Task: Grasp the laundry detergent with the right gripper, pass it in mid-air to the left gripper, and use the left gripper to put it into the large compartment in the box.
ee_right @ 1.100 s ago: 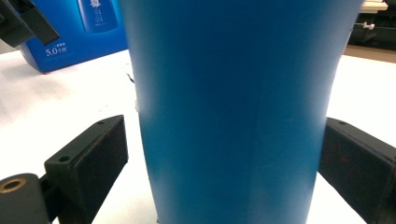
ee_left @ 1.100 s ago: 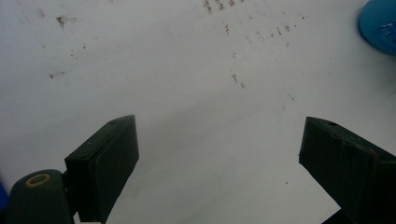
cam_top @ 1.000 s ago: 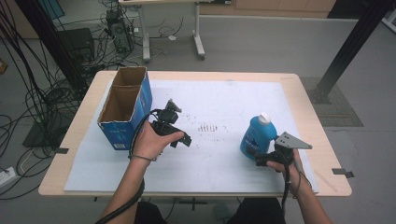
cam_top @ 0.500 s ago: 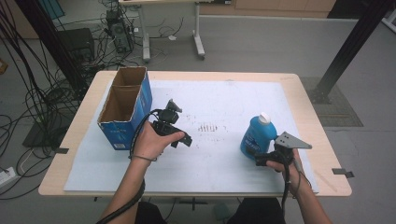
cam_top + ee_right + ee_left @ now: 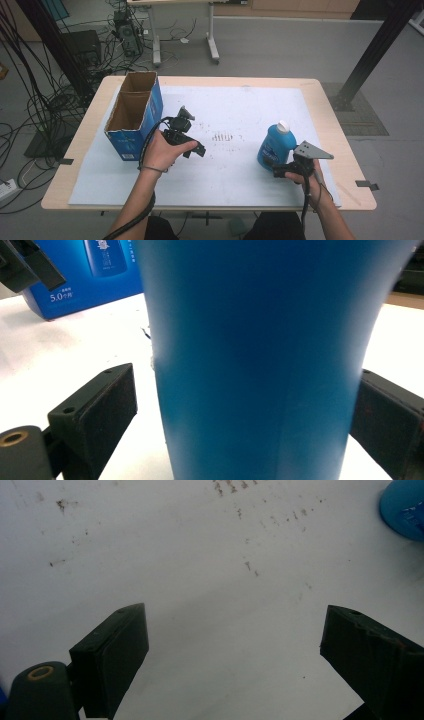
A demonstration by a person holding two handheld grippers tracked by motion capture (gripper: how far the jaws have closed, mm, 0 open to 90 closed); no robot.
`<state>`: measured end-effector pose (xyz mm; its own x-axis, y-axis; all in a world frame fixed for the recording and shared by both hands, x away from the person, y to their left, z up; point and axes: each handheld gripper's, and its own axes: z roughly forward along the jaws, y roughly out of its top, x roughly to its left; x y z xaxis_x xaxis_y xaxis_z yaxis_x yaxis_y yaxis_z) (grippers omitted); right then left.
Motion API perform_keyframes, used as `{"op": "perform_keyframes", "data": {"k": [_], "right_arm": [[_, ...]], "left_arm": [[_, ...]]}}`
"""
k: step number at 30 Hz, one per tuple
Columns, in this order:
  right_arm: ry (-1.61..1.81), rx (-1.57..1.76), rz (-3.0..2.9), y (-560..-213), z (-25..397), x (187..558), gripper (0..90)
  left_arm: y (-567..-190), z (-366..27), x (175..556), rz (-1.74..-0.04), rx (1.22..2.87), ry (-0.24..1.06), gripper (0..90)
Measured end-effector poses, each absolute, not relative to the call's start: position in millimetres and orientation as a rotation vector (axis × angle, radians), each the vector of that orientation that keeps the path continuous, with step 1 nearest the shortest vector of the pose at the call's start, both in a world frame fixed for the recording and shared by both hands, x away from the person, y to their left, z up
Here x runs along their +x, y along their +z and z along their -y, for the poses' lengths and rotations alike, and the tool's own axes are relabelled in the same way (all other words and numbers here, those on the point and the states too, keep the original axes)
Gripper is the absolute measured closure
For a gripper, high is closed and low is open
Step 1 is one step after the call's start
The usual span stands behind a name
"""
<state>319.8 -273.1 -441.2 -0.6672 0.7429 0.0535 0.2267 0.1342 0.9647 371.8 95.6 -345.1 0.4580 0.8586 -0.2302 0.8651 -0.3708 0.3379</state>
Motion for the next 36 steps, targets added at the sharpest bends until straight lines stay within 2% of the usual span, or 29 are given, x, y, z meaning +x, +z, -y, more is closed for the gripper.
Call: {"op": "perform_keyframes", "data": {"k": [15,36], "right_arm": [[1.550,0.930,-1.973,-441.7,271.0,319.8,3.7],[1.570,0.909,-1.945,-443.7,272.3,320.5,22.8]], "left_arm": [[-346.5,-96.4,371.4,-1.454,2.295,-0.024,12.5],[-347.1,-95.4,371.1,-1.454,2.297,-0.025,12.7]]}}
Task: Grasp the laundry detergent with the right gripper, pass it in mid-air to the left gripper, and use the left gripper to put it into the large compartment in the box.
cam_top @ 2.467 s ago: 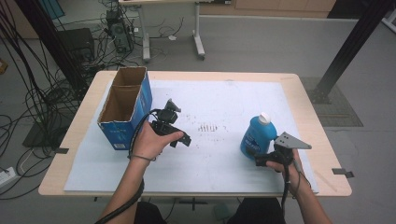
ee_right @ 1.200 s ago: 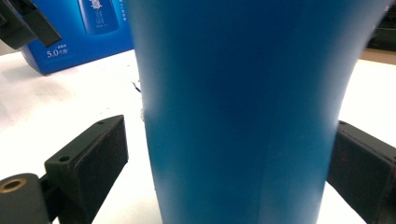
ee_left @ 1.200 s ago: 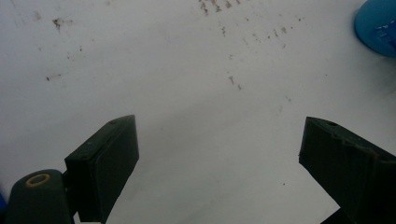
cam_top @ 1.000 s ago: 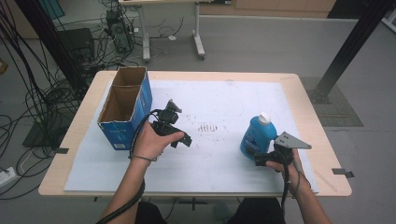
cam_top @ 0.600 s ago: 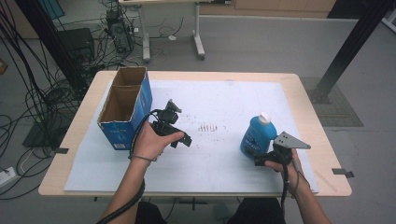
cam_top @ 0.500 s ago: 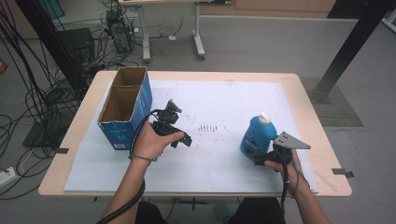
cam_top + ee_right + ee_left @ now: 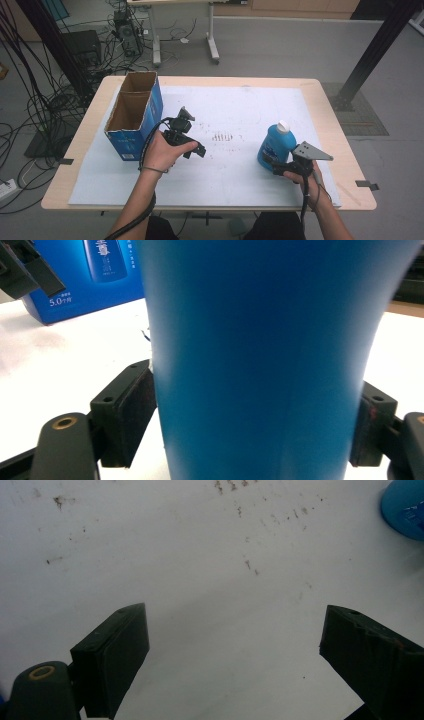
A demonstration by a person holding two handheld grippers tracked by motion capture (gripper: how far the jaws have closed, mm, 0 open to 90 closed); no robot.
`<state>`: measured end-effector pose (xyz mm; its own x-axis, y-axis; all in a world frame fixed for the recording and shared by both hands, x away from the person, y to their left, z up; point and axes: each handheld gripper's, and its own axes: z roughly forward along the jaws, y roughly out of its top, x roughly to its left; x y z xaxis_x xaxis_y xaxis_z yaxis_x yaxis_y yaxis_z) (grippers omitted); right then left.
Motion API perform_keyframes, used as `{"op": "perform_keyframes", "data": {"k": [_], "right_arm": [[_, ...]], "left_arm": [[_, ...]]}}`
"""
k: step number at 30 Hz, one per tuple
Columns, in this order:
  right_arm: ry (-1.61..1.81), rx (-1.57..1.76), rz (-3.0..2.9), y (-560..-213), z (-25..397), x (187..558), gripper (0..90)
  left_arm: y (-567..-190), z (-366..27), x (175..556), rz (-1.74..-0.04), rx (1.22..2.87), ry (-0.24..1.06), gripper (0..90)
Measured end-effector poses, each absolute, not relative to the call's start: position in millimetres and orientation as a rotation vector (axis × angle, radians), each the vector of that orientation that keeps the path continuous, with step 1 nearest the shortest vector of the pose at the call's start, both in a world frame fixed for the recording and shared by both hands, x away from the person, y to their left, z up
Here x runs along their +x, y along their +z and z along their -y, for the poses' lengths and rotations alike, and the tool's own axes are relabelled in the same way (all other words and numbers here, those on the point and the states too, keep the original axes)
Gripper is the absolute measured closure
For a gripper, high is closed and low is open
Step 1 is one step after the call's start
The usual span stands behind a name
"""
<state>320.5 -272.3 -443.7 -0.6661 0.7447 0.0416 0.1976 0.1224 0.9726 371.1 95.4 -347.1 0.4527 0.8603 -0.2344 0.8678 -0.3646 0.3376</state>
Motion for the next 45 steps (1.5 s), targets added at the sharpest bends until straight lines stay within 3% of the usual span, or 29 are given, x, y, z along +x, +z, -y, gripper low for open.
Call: {"op": "perform_keyframes", "data": {"k": [27,45], "right_arm": [[1.601,0.867,-1.958,-446.0,274.9,322.7,41.3],[1.593,0.853,-1.961,-445.8,274.9,322.2,42.7]], "left_arm": [[-343.3,-93.1,370.0,-1.468,2.295,-0.015,12.8],[-341.8,-92.6,367.9,-1.468,2.289,-0.011,12.8]]}}
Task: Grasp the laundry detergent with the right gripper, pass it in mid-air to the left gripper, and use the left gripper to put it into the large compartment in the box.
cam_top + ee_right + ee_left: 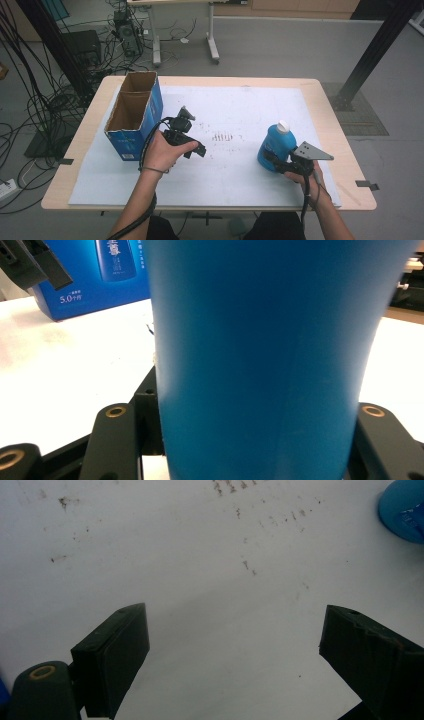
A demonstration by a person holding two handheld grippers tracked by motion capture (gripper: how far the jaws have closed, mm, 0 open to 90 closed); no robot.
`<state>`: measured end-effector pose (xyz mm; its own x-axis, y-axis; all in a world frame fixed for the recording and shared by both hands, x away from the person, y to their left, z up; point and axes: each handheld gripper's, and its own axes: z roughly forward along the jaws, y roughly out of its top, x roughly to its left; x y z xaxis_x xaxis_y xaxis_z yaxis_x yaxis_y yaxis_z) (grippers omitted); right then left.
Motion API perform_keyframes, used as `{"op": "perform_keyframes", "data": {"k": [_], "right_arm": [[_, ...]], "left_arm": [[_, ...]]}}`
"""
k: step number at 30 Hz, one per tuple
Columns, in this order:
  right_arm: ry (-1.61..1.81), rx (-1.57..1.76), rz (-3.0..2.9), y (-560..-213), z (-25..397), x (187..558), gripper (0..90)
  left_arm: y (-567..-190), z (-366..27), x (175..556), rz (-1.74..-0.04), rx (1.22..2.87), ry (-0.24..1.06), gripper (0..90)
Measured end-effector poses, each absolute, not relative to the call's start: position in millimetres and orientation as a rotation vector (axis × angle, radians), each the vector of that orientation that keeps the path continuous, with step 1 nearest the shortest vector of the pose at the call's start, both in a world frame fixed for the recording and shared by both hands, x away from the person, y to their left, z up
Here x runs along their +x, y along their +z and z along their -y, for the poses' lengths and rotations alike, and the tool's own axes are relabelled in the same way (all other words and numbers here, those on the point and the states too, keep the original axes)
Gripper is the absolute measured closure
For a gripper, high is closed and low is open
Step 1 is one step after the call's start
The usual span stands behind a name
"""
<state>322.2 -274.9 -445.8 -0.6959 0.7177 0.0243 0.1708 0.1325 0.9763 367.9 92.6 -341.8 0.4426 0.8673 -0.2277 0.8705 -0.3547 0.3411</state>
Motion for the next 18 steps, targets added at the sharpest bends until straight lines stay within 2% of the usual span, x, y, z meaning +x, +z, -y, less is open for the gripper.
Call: {"op": "perform_keyframes", "data": {"k": [18], "right_arm": [[1.584,0.845,-1.948,-446.6,274.3,320.7,43.2]], "left_arm": [[-340.9,-90.5,368.0,-1.453,2.290,-0.017,12.8]]}}
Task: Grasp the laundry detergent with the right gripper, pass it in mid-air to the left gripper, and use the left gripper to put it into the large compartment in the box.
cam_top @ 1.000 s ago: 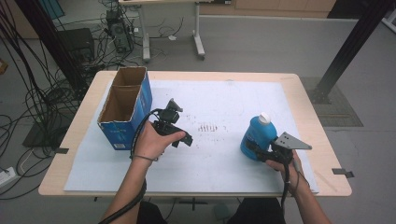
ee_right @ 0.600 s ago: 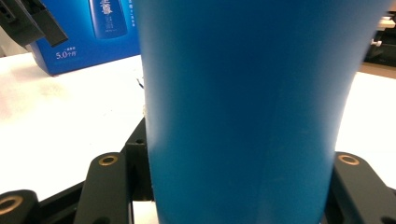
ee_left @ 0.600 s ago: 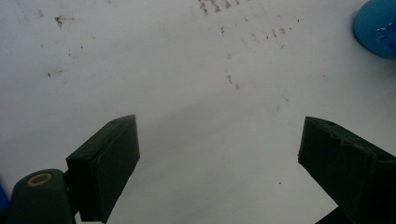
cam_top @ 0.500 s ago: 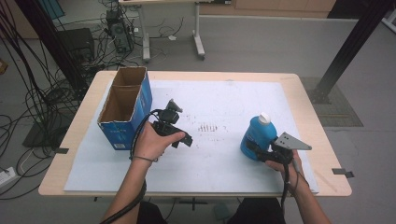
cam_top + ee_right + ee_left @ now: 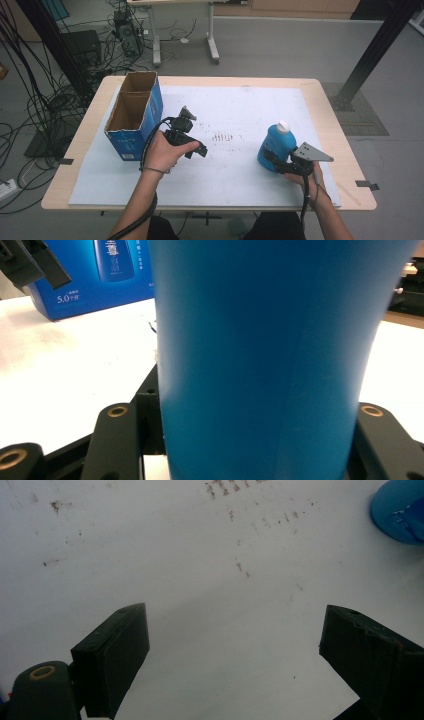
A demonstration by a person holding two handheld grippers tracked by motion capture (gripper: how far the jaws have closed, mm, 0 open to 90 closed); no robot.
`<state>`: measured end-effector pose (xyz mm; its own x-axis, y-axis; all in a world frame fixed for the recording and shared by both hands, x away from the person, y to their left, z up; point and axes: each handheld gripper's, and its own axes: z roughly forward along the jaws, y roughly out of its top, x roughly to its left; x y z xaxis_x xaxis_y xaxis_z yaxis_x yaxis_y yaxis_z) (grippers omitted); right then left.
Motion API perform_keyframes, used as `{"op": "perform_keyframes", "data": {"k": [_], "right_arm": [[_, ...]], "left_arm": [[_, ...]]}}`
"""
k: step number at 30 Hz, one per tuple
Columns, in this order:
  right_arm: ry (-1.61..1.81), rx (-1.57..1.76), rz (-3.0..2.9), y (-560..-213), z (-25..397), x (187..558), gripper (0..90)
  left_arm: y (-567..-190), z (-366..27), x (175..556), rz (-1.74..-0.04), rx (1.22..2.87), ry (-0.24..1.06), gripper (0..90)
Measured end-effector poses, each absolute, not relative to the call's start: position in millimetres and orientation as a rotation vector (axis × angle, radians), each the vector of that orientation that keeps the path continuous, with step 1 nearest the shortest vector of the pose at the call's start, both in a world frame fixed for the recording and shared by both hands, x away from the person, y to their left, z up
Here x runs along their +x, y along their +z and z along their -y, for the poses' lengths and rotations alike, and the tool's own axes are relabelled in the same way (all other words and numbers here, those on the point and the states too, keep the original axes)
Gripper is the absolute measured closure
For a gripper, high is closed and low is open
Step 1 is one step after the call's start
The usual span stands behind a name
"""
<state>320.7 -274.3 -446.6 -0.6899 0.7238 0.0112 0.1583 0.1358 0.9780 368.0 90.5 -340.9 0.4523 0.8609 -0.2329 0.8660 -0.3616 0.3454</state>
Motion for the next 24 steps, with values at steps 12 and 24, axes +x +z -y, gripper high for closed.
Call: {"op": "perform_keyframes", "data": {"k": [12,24], "right_arm": [[1.588,0.848,-1.952,-446.4,274.6,321.1,43.1],[1.585,0.853,-1.948,-446.5,274.2,320.7,42.9]], "left_arm": [[-341.4,-90.7,367.8,-1.451,2.291,-0.017,12.8],[-340.3,-90.5,368.4,-1.447,2.291,-0.018,12.8]]}}
